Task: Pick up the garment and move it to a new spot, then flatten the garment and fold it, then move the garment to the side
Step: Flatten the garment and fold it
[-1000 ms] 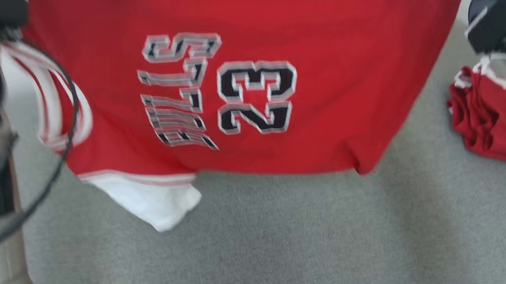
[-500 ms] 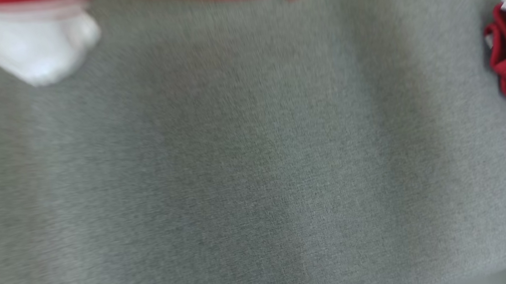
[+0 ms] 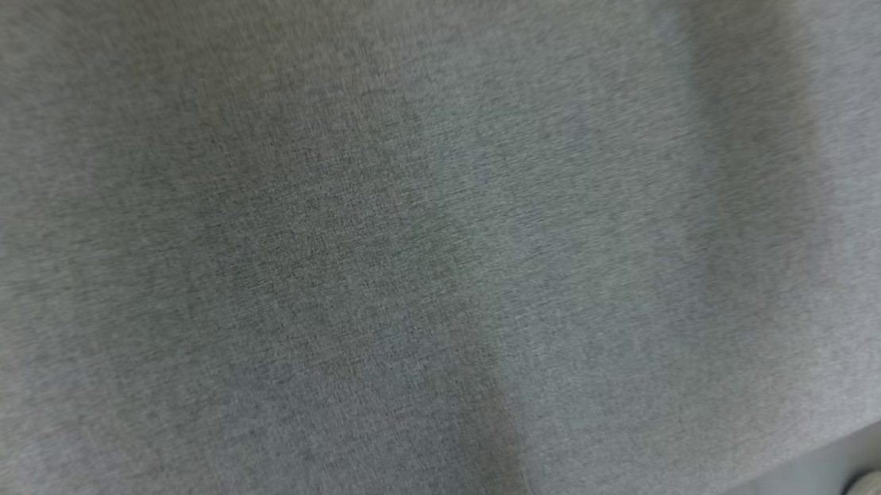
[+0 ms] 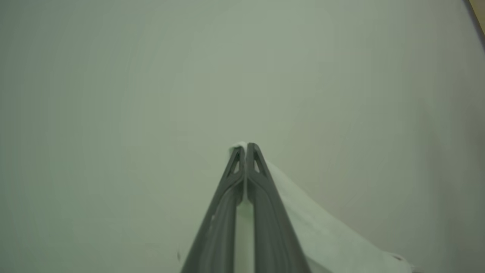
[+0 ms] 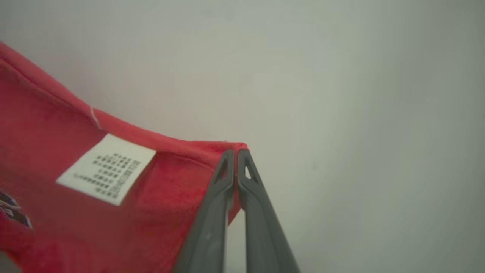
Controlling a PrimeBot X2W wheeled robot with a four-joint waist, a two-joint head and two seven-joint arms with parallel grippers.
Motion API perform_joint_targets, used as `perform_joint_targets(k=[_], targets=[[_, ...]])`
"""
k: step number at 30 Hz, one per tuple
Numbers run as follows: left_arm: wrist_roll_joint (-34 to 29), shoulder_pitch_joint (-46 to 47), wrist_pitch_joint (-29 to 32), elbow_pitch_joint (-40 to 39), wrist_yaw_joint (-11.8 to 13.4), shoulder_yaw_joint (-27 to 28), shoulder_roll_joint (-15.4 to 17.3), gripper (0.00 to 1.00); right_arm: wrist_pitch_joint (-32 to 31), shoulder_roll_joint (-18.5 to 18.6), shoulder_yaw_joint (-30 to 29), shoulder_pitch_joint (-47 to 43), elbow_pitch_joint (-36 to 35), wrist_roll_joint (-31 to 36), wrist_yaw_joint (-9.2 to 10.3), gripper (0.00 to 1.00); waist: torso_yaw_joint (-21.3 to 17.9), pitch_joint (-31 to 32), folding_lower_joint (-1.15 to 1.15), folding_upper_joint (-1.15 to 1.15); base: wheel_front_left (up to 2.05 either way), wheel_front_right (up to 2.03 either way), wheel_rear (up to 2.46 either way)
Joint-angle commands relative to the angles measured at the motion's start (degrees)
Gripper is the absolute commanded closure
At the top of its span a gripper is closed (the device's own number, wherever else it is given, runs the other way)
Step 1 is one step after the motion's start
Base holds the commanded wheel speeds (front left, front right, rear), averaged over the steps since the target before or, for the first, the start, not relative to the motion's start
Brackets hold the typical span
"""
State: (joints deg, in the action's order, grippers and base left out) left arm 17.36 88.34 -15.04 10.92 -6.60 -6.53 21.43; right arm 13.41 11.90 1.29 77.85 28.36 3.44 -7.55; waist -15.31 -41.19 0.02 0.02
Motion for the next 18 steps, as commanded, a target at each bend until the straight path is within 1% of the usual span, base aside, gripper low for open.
perform_joint_targets(k=[1, 4, 8, 10, 13, 15, 18], targets=[[0.3, -1.9, -0.1, -1.0, -0.4, 0.1, 0.4, 1.0, 0.5, -0.2, 1.0, -1.4, 0.7, 0.5, 0.16, 1.0, -0.4, -3.1, -0.02, -0.02, 0.0, 0.0, 0.0], [3.2, -10.2, -0.1, -4.8, -0.8, 0.4, 0.9, 1.0, 1.4, 0.7, 4.4, -4.2, 3.1, -0.3, 0.16, 1.0, 1.1, -2.1, -0.02, -0.02, 0.0, 0.0, 0.0], [8.0, -18.8, -0.1, -7.6, -1.0, 0.5, 2.0, 1.0, 1.7, 2.5, 7.5, -7.9, 2.9, -2.9, 0.16, 1.0, 2.7, 0.1, -0.02, -0.02, 0.0, 0.0, 0.0], [10.7, -23.1, 0.4, -9.6, -0.9, 0.3, 2.7, 1.0, 1.7, 3.6, 8.7, -9.9, 2.1, -4.5, 0.16, 1.0, 3.3, 1.5, -0.02, -0.02, 0.0, 0.0, 0.0], [15.1, -29.6, 1.6, -12.6, -0.9, 0.8, 3.5, 1.0, -0.3, 5.1, 10.3, -13.2, 0.3, -7.5, 0.16, 1.0, 4.3, 3.5, -0.02, -0.02, 0.0, 0.0, 0.0], [18.1, -33.6, 1.7, -14.5, -0.8, 2.0, 3.4, 1.0, -1.4, 5.8, 10.5, -15.6, -1.8, -9.8, 0.16, 1.0, 5.0, 5.2, -0.02, -0.02, 0.0, 0.0, 0.0], [20.7, -40.6, 1.6, -15.9, -0.6, 3.5, 3.0, 1.0, -3.6, 6.8, 10.2, -20.1, -4.0, -12.5, 0.16, 1.0, 5.9, 8.3, -0.02, -0.02, 0.0, 0.0, 0.0]])
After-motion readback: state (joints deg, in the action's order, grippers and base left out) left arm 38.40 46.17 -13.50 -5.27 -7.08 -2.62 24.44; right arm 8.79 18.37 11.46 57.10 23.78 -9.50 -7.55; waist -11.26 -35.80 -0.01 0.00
